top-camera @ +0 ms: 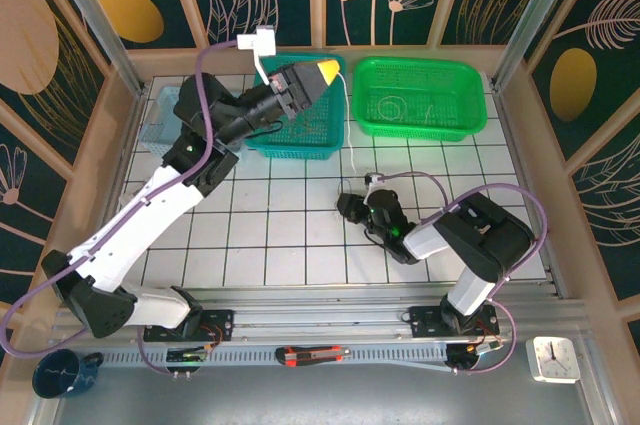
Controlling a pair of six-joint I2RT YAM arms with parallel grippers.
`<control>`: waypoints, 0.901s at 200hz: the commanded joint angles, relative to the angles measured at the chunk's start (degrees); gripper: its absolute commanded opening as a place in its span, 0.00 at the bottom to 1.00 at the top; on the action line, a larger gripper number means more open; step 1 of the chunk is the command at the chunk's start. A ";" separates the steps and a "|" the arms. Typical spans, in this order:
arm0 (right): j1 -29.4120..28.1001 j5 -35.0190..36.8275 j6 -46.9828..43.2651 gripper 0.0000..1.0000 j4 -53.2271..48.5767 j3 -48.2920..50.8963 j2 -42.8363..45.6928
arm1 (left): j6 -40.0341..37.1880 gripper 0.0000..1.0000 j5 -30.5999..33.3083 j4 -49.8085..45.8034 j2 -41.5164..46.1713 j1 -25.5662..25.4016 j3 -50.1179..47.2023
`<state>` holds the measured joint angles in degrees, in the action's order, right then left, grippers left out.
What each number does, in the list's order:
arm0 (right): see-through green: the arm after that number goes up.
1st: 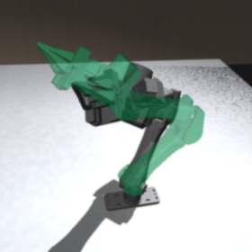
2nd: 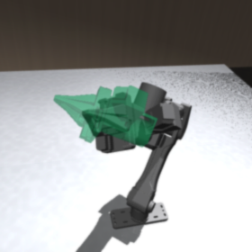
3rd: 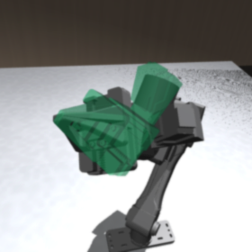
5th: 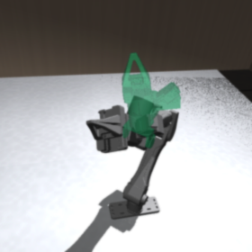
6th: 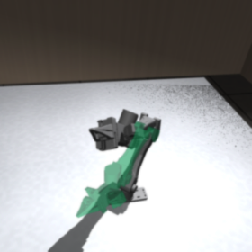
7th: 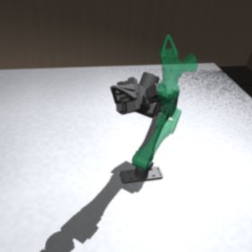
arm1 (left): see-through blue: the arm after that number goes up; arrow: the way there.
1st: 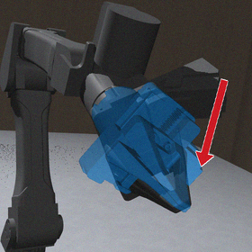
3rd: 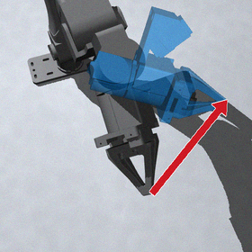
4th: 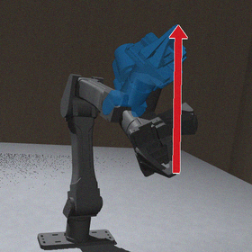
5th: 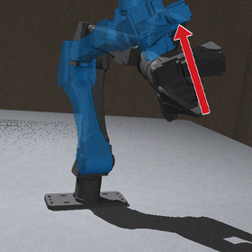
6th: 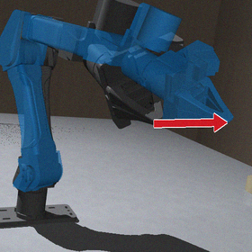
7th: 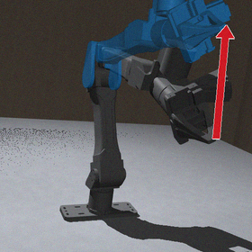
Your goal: Untangle the cables
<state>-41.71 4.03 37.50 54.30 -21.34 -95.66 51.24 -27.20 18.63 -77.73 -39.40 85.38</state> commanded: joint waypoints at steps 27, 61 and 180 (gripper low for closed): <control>-1.06 3.37 3.53 0.36 3.64 3.28 -1.07 | -5.43 0.00 1.22 -7.39 -2.76 2.83 10.46; -1.26 3.93 4.78 0.36 3.77 4.62 -0.87 | -8.10 0.00 2.32 -10.81 -4.37 3.95 16.17; -2.12 5.64 8.27 0.50 3.55 7.20 -1.51 | -14.06 0.00 3.93 -20.18 -13.44 5.16 40.07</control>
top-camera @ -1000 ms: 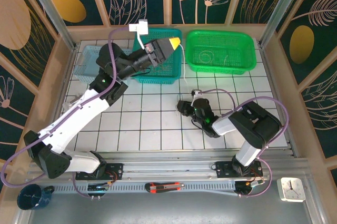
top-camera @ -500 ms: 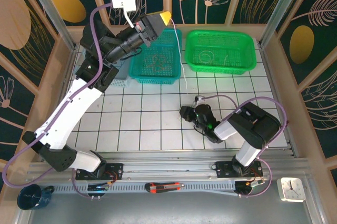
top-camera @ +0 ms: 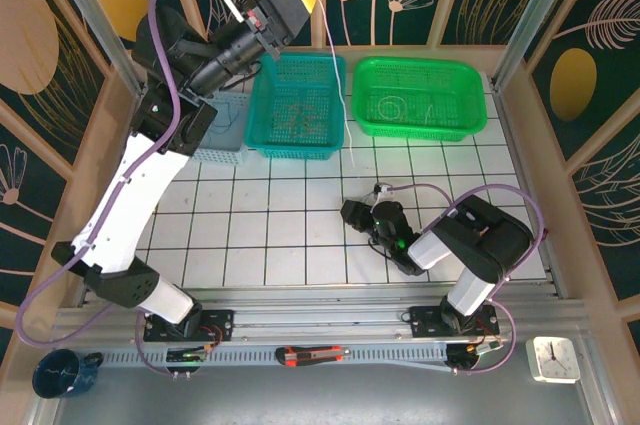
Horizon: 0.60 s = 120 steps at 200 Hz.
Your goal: Untangle the cables
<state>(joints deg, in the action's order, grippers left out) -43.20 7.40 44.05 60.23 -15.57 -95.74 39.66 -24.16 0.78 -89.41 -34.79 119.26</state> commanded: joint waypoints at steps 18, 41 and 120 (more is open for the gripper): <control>-0.93 2.60 2.30 0.53 -2.44 1.60 -1.89 | -3.20 0.00 1.14 -4.63 -4.23 0.52 11.72; -1.44 3.37 2.95 0.56 -3.09 1.95 -1.69 | -3.32 0.00 0.66 -7.93 -8.02 0.62 19.18; -1.93 4.75 1.52 0.59 -14.01 0.60 4.24 | -3.53 0.00 1.44 -11.59 -15.63 0.75 32.10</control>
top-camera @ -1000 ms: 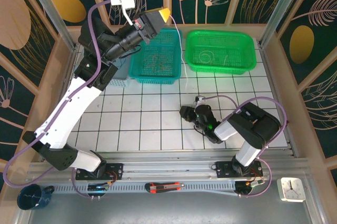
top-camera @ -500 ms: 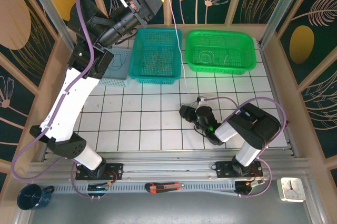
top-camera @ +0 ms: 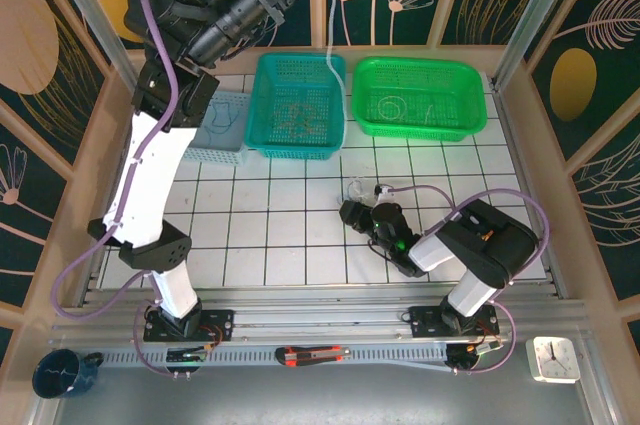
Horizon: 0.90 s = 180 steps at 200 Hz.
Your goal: Untangle the cables
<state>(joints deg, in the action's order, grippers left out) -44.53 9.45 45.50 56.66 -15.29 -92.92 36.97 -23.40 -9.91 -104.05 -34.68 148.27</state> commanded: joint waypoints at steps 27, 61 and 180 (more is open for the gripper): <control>-0.64 3.29 -1.17 0.51 -13.49 0.09 2.48 | -1.14 0.00 1.02 -1.28 -1.50 0.74 4.08; -0.56 3.42 -1.22 0.26 -14.37 0.41 2.62 | -2.75 0.00 2.78 -3.07 -2.33 0.78 7.25; -2.26 -4.60 -16.63 0.59 -20.36 -5.37 23.80 | 0.40 0.00 -0.63 -3.46 -3.26 0.74 9.23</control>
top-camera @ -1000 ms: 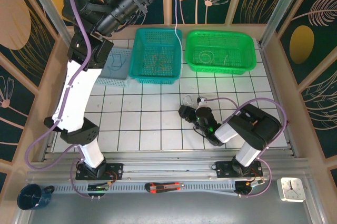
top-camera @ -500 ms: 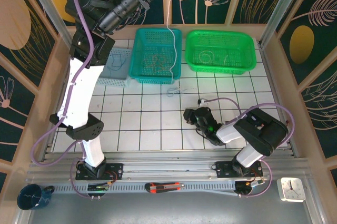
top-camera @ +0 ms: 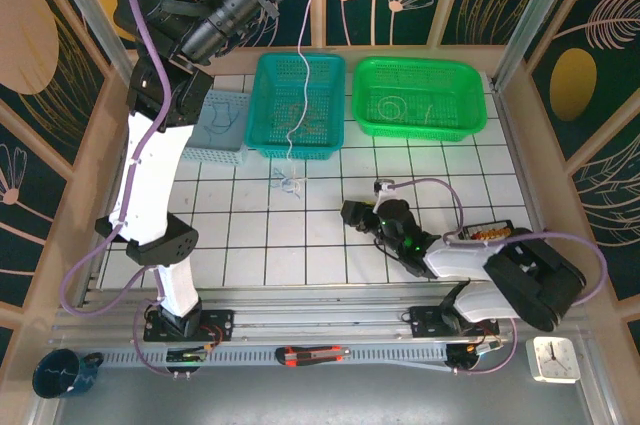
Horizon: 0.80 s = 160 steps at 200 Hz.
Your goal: Untangle the cables
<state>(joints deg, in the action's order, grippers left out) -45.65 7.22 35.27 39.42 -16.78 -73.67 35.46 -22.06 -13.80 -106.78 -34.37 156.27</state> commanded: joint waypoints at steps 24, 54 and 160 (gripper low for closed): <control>-2.54 -4.17 -10.24 0.60 -5.70 -8.17 7.28 | 3.42 0.00 -3.21 0.88 -1.19 0.41 1.62; -4.31 -3.73 -14.25 0.61 -7.51 -13.25 7.95 | 5.80 0.00 -4.59 0.92 -3.42 0.37 4.50; -2.89 4.21 -18.32 0.62 -4.89 -21.83 2.21 | 10.87 0.00 -6.36 -0.16 -10.74 -0.53 16.16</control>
<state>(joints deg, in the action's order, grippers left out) -49.45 9.28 18.26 32.69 -36.80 -72.31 43.35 -27.66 -14.20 -118.21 -34.50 170.58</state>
